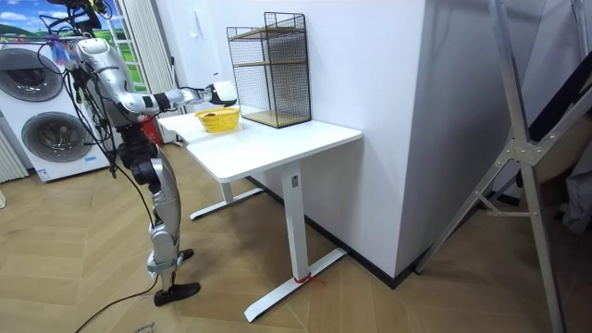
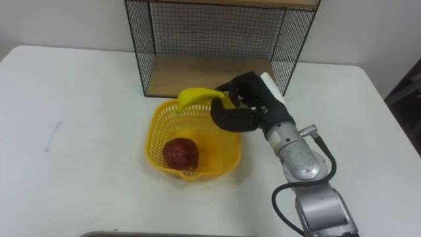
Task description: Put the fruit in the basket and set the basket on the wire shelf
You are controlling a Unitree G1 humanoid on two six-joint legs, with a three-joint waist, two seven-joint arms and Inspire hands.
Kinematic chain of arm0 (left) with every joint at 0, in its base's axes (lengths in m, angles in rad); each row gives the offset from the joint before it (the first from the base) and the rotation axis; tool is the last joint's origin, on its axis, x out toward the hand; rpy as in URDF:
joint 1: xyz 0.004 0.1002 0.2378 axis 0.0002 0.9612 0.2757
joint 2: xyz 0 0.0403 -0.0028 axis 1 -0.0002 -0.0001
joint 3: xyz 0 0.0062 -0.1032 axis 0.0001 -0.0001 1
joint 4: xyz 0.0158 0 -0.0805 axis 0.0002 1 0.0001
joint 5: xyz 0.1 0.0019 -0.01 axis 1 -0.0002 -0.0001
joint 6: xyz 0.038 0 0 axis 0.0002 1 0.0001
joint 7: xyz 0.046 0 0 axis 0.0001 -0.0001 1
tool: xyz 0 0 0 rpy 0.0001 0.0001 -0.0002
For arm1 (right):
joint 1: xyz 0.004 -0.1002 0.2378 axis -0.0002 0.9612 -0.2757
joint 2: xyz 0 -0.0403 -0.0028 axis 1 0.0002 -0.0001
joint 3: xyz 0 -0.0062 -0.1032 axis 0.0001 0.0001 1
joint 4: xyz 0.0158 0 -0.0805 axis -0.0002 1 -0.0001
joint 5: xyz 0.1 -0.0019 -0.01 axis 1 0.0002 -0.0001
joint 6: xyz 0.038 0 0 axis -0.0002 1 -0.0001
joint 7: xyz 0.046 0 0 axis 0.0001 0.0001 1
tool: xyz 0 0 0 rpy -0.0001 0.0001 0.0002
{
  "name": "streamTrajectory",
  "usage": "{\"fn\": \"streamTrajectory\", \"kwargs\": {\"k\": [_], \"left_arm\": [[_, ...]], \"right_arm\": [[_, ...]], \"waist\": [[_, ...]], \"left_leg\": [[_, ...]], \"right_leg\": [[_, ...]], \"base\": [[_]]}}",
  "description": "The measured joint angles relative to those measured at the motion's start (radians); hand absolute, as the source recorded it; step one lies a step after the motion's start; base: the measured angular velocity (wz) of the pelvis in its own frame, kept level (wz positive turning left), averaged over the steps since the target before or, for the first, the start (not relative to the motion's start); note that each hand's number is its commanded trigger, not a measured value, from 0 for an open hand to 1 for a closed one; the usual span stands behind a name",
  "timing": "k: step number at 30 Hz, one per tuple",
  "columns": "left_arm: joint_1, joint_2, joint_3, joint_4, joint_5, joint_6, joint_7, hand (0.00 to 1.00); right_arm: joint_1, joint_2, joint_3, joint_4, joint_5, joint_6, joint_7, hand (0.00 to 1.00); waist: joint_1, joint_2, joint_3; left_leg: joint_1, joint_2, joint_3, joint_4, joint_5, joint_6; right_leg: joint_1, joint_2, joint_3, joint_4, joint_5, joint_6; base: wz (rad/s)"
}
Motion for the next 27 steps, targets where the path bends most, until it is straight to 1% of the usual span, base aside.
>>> {"fn": "streamTrajectory", "kwargs": {"k": [3,9,14,17,20,24,27], "left_arm": [[-0.001,0.0,-0.005,0.0,0.0,0.0,0.0,0.0],[-0.001,-0.002,-0.005,-0.002,0.0,0.0,0.0,0.0],[-0.003,-0.003,-0.005,-0.003,0.0,-0.001,0.0,0.0],[-0.016,-0.004,-0.005,0.018,-0.006,0.0,0.0,0.0],[-0.026,-0.004,-0.003,0.044,-0.026,-0.004,0.001,0.0],[-0.022,-0.004,-0.002,0.062,-0.045,-0.007,0.001,0.0],[-0.019,-0.004,0.0,0.072,-0.066,-0.008,0.002,0.0]], "right_arm": [[0.0,0.006,0.024,0.0,-0.025,0.002,0.022,0.0],[0.005,0.03,0.026,0.0,-0.04,0.003,0.046,0.0],[0.015,0.031,0.036,0.0,-0.039,0.003,0.058,0.0],[0.025,0.031,0.038,0.001,-0.029,0.004,0.063,0.0],[0.032,0.029,0.036,0.006,0.008,0.003,0.063,0.0],[0.039,0.026,0.035,0.006,0.06,0.003,0.052,0.0],[0.065,0.023,0.021,0.006,0.136,0.003,0.038,0.0]], "waist": [[-0.001,-0.001,0.0001],[-0.001,-0.003,-0.0008],[-0.001,-0.006,-0.0011],[-0.001,-0.006,-0.0008],[-0.007,-0.004,-0.0004],[-0.024,-0.001,0.0014],[-0.028,0.005,0.0018]], "left_leg": [[0.0,0.0,0.0,0.0,0.0,0.0],[0.0,0.0,0.0,0.004,0.0,0.0],[-0.002,0.0,-0.001,0.004,0.0,0.0],[-0.004,0.0,-0.006,0.005,0.0,0.0],[0.0,0.0,-0.014,0.009,0.0,0.0],[-0.001,0.0,-0.019,0.015,0.0,0.0],[-0.005,0.0,-0.02,0.023,-0.002,0.0]], "right_leg": [[0.0,0.0,0.0,0.0,0.0,0.0],[0.003,0.0,-0.003,0.0,0.0,0.0],[0.005,0.0,-0.005,0.0,0.0,0.0],[0.005,-0.001,-0.011,0.0,0.0,0.0],[0.015,-0.001,-0.016,0.0,0.001,-0.001],[0.02,-0.001,-0.022,0.0,0.001,-0.001],[0.02,-0.001,-0.023,0.001,0.001,-0.001]], "base": [[0.0],[0.0],[0.0],[0.03],[0.06],[0.04],[0.01]]}}
